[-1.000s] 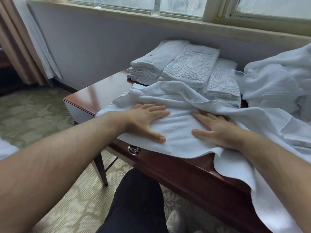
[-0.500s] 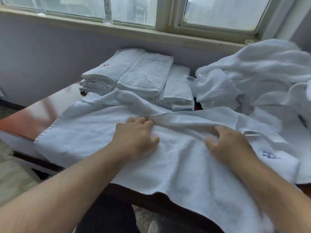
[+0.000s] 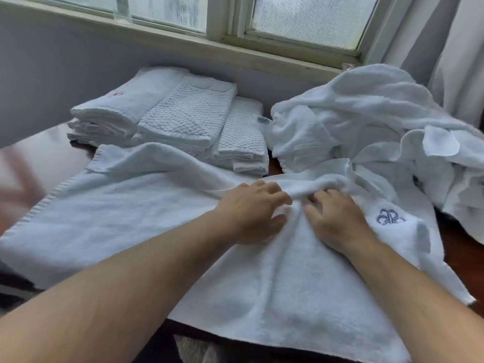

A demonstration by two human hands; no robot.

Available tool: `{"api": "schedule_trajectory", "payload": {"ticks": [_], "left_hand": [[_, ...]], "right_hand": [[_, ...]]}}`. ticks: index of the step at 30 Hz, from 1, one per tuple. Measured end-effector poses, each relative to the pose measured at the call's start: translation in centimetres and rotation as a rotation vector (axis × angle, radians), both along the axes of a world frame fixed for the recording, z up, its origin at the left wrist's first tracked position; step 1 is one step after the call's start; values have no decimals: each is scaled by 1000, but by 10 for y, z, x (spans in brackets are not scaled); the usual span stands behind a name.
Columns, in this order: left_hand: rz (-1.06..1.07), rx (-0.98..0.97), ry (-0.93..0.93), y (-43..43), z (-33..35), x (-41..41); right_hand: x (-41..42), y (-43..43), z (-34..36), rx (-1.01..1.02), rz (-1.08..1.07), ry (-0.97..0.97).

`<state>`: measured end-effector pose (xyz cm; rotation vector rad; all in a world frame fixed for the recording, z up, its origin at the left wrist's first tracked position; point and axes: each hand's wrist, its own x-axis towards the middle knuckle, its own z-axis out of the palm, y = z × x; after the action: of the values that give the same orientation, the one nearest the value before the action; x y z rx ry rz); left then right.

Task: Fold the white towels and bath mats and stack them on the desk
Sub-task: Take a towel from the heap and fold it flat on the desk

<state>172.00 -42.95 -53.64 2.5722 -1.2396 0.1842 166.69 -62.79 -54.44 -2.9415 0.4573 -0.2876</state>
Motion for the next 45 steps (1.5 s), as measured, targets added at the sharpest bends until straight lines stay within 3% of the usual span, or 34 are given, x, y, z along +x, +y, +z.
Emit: {"api": "schedule_trajectory", "payload": {"ticks": [4,6,10,17,25,29,32,37,39,43,45], "left_hand": [[483,126,49,-8,-6,29],[549,174,18,-9,-9,39],[444,55,-125,-7,-21,48],[201,-222,45,27,-27,66],[169,-376,38,25,-25,61],[54,-340,-118,22,-31,61],[53,-270,-69,21,-26,56],[140,-129,69,11,-15,50],[151,-29,139,6,-4,48],[214,19,-14,1,18,47],[283,-4,-101,-1,25,44]], "right_hand": [[0,5,2,115,101,-78],[2,20,-7,39,149,-67],[8,46,-14,-34,238,-128],[26,25,-11,425,71,-304],[25,22,-9,551,-45,-380],[27,2,-11,854,-185,-579],[18,-7,-1,1035,-237,-720],[21,-33,26,1062,-465,-321],[19,-40,45,939,-475,-260],[7,-56,86,692,-328,-812],[-2,-63,95,604,-313,-911]]}}
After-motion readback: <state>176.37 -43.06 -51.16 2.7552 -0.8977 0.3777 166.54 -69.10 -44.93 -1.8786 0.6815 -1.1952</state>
